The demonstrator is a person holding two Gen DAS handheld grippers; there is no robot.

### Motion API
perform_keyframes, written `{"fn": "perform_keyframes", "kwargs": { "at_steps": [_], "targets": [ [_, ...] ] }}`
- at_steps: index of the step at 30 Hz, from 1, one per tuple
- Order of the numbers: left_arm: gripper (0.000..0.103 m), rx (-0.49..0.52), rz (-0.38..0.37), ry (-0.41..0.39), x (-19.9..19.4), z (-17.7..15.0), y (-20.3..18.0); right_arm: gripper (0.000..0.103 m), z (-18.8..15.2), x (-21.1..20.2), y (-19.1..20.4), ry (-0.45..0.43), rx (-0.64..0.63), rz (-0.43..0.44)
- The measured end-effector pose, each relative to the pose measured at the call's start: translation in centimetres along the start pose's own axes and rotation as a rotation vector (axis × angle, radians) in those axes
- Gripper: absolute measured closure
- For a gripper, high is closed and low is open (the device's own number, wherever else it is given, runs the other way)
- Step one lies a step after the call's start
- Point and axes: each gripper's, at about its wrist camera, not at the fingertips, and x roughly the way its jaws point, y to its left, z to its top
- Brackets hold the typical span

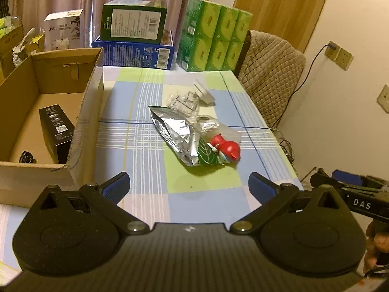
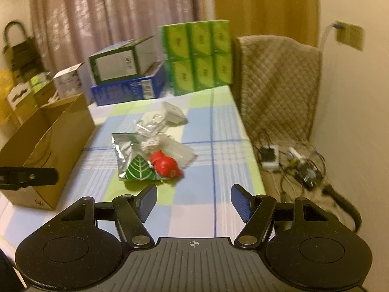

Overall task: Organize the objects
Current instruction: 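Move both tools back over the foil bag and red toy, then move the right tool down to the red toy figure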

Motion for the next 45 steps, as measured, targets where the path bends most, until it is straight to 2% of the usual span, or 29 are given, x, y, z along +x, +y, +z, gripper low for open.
{"fn": "perform_keyframes", "kwargs": {
  "at_steps": [5,9,16,22,30,34,35,40,45],
  "targets": [
    [0.001,0.013,0.031,0.017,2.8,0.4,-0.1,0.039,1.3,3.2,0.1,-0.001,-0.078,0.049],
    [0.001,0.018,0.041,0.022,5.2,0.8,0.0,0.039,1.8,6.3,0.3,0.032,-0.164,0.076],
    [0.001,0.033,0.056,0.043,9.0,0.8,0.1,0.039,1.4,10.5,0.7,0.063,-0.289,0.149],
    [0.001,0.037,0.066,0.056,11.3,0.6,0.4,0.039,1.1,14.3,1.1,0.088,-0.336,0.193],
    [0.001,0.038,0.074,0.069,12.9,0.5,1.2,0.050,1.1,18.5,2.0,0.099,-0.411,0.234],
    [0.001,0.028,0.066,0.071,13.4,0.6,1.5,0.055,0.9,20.1,2.7,0.103,-0.451,0.226],
    [0.001,0.028,0.065,0.071,13.5,0.6,1.5,0.060,0.8,20.4,2.8,0.102,-0.457,0.219],
    [0.003,0.031,0.055,0.076,13.8,0.8,1.5,0.061,1.1,20.7,2.4,0.115,-0.390,0.211],
    [0.005,0.010,0.023,0.086,14.4,1.0,1.2,0.061,0.7,19.2,1.7,0.141,-0.331,0.217]
  ]
}}
